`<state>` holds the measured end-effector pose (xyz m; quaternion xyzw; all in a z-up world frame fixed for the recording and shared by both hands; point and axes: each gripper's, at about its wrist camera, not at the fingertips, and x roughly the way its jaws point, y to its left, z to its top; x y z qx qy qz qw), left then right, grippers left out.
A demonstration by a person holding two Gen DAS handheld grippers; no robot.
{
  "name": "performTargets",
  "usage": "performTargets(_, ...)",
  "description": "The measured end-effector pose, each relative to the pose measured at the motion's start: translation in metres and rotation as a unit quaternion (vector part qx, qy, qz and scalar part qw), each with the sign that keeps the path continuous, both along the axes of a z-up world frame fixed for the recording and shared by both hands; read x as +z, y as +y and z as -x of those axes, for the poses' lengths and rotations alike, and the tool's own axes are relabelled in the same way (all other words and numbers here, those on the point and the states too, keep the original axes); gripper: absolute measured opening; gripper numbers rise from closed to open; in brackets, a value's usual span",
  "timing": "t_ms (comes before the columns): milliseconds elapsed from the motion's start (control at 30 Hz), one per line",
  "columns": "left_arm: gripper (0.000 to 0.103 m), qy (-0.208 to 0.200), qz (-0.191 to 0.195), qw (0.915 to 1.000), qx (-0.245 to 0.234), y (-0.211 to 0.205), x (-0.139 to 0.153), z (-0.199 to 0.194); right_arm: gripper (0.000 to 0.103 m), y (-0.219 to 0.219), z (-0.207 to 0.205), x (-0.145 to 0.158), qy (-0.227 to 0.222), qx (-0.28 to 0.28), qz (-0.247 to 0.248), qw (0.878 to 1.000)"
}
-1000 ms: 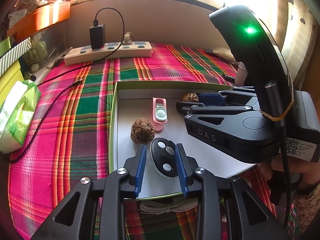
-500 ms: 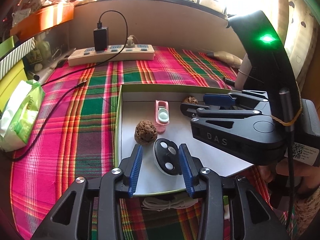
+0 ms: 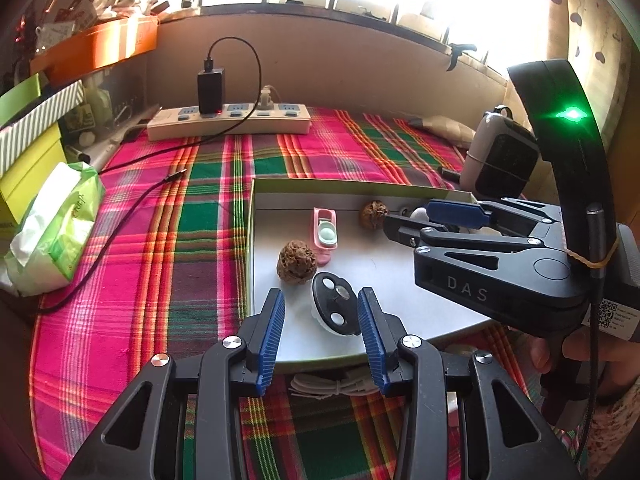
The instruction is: Organize objects
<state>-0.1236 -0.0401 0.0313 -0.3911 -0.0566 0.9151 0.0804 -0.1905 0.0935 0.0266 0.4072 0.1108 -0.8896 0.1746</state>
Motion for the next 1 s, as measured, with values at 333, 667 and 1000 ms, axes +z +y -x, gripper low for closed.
performTargets(333, 0.036, 0.011, -0.005, 0.9999, 0.001, -0.014, 0.004, -0.023, 0.047, 0.009, -0.030, 0.013, 0.019, -0.013, 0.016, 1.000)
performTargets(667, 0.036, -0.003, -0.009, 0.9998, -0.015, -0.025, -0.007, -0.040, 0.047, 0.026, -0.074, 0.015, 0.033, -0.024, 0.038, 0.998)
performTargets(1000, 0.037, -0.020, 0.015, 0.9972, -0.071, -0.005, -0.022, -0.036, 0.050, 0.054, -0.109, 0.005, 0.025, -0.052, 0.058, 0.997)
